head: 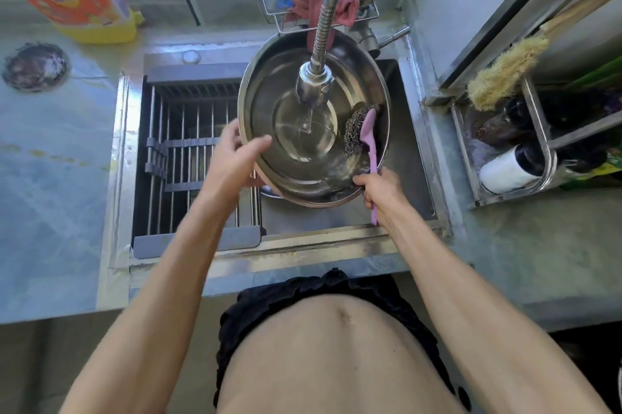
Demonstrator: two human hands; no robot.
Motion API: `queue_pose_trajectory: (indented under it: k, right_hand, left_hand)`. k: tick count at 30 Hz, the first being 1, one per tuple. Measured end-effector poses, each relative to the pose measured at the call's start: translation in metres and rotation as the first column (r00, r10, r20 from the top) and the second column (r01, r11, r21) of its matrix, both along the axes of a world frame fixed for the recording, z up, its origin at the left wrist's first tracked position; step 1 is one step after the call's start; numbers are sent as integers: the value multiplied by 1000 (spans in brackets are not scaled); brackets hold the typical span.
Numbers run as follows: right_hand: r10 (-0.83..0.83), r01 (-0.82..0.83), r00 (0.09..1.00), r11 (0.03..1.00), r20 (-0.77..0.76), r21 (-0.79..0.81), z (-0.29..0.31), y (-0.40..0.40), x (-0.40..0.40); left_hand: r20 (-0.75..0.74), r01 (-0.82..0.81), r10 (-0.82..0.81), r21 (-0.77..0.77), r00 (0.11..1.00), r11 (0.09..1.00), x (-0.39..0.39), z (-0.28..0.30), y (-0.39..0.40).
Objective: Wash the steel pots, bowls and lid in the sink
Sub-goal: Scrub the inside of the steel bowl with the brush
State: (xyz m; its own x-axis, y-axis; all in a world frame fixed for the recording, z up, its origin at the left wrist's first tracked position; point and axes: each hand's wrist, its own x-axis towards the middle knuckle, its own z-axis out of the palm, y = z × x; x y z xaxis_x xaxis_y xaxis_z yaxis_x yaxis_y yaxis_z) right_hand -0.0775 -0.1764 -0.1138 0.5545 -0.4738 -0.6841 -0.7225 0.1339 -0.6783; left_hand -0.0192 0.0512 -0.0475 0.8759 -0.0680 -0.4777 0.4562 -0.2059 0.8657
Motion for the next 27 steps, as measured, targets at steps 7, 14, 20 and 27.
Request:
queue_pose_trajectory:
  k: [7, 14, 20, 27]
  right_hand:
    - [105, -106, 994, 986, -18, -132, 12, -3, 11]
    - [574, -526, 814, 657, -94, -540, 27, -5, 9]
    - [751, -842, 494, 287, -438, -457, 47, 28, 14]
    - [798, -859, 471, 319, -375, -401, 50, 39, 23]
  left_hand:
    - [-223, 424, -383, 174, 896, 889, 61, 45, 18]
    - [-113, 103, -89, 122, 990, 987, 32, 6, -1]
    - [213, -117, 83, 150, 973, 982, -15, -15, -30]
    - [367, -196, 152, 84, 918, 977, -37, -29, -39]
